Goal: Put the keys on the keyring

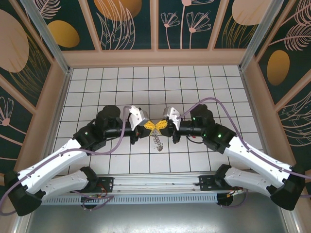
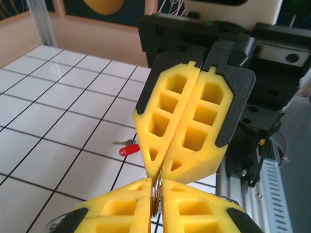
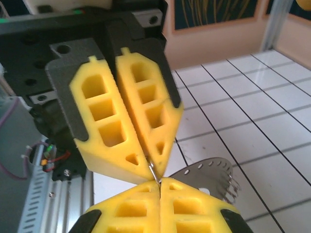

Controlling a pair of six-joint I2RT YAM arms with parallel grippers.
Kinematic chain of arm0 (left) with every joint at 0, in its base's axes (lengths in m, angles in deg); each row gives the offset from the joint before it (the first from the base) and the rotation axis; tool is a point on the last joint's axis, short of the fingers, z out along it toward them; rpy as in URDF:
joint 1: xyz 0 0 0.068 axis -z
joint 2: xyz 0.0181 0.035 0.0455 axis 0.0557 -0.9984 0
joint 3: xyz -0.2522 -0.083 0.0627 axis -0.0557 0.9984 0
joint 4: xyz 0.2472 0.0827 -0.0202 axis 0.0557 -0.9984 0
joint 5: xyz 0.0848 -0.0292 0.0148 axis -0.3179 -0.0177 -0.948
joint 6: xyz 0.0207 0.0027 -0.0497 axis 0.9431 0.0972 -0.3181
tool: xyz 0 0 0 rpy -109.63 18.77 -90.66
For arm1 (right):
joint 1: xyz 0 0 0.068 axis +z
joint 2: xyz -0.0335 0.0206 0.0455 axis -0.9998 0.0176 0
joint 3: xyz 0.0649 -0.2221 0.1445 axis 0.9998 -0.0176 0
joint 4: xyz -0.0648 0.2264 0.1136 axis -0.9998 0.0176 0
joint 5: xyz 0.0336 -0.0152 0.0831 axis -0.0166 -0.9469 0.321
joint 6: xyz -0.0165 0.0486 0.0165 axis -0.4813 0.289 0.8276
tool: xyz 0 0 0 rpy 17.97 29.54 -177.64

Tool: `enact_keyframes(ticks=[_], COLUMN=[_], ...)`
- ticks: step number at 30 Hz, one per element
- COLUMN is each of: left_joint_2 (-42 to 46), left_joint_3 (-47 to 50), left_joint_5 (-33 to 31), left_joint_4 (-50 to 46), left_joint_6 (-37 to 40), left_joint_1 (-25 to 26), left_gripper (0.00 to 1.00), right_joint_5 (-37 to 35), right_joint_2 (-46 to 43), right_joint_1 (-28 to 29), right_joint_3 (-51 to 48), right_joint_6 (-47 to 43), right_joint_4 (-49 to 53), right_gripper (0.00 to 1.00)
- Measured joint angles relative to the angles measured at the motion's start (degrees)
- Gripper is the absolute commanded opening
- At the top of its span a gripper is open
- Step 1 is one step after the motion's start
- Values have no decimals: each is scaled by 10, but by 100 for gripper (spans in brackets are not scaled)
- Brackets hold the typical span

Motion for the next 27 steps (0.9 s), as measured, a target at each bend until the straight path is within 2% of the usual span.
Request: enact_keyframes(ticks=[7, 8, 10, 12, 15, 27], left_joint_2=[-11, -9, -1, 17, 48, 113], left_joint_3=[-2, -2, 4, 19, 48, 90], left_joint_5=[-12, -11, -8, 5, 21, 78], left_joint_4=[-32, -31, -21, 4, 44, 152], left_joint_6=[9, 9, 9, 2, -11, -43], left_joint_1=[0, 0, 0, 1, 3, 4], left_gripper=[0, 0, 0, 0, 0, 0], right_joint_5=[-46, -47, -43, -33, 4, 116], right_joint_2=[23, 22, 15, 0, -27, -82], right_joint_1=[22, 23, 23, 23, 19, -26], right_joint_3=[24, 24, 22, 9, -17, -75], right_joint_6=[-28, -30, -28, -23, -4, 58], right_joint_4=[56, 56, 51, 28, -20, -121], right_gripper=[0, 3, 15, 23, 30, 32])
